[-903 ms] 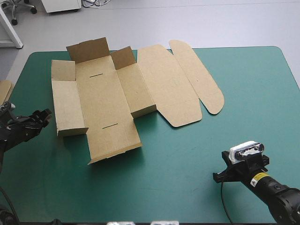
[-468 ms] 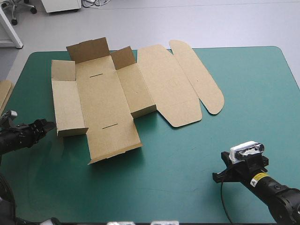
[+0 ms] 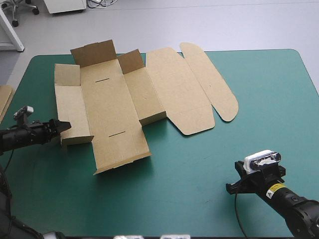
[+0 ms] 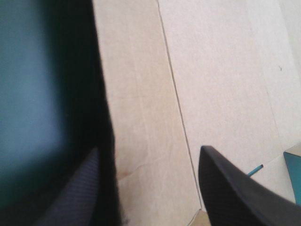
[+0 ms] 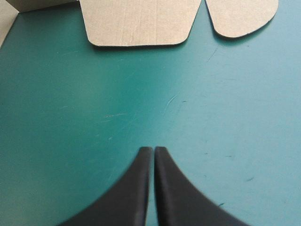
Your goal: Fold the box
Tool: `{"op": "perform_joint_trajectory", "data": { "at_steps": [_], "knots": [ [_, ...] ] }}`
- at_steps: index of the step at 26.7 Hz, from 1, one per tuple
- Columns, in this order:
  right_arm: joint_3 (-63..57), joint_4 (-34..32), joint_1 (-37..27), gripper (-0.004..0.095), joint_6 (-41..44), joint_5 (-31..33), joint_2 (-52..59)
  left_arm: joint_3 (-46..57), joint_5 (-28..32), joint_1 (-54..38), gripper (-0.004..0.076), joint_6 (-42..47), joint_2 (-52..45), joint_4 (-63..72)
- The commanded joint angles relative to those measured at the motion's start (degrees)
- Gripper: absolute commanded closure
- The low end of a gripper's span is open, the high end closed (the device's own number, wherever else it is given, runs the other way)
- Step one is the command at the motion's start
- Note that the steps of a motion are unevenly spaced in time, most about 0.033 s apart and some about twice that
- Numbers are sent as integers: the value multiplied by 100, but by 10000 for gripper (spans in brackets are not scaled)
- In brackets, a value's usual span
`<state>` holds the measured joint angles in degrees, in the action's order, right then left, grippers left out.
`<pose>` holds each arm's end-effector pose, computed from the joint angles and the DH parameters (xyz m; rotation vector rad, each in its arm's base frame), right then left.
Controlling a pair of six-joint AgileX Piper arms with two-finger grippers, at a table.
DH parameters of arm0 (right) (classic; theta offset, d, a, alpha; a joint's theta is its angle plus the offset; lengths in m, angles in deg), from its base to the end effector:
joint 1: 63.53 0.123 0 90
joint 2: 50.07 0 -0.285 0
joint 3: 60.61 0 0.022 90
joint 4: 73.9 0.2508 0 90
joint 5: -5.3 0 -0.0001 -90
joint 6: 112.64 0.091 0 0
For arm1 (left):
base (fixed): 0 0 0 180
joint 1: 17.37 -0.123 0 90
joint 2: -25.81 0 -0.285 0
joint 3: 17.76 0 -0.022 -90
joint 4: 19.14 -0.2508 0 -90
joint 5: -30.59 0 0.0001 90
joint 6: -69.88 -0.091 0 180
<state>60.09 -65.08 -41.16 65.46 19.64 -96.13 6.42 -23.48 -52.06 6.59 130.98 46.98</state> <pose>0.1179 0.0523 0.2381 -0.3109 2.0816 0.3460 0.2890 0.1180 0.1992 -0.3062 2.3620 -0.7987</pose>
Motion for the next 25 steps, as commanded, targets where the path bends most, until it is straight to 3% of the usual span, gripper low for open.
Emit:
{"op": "perform_joint_trajectory", "data": {
  "at_steps": [1,16,18,21,23,25],
  "knots": [
    [171,1,7,909,-58,-328,-16,-377,-80,296,279,98,-46,189],
    [171,-10,7,909,-281,-337,-16,-442,353,921,307,106,295,66],
    [171,-10,7,909,-281,-326,-16,-442,380,951,358,106,295,80],
    [171,-10,7,909,-281,-315,-16,-442,390,960,503,106,295,92],
    [171,-10,7,909,-281,-294,-16,-442,304,960,695,-35,295,130],
    [171,-10,7,909,-281,-276,-16,-442,114,960,734,-214,295,302]
  ]
}}
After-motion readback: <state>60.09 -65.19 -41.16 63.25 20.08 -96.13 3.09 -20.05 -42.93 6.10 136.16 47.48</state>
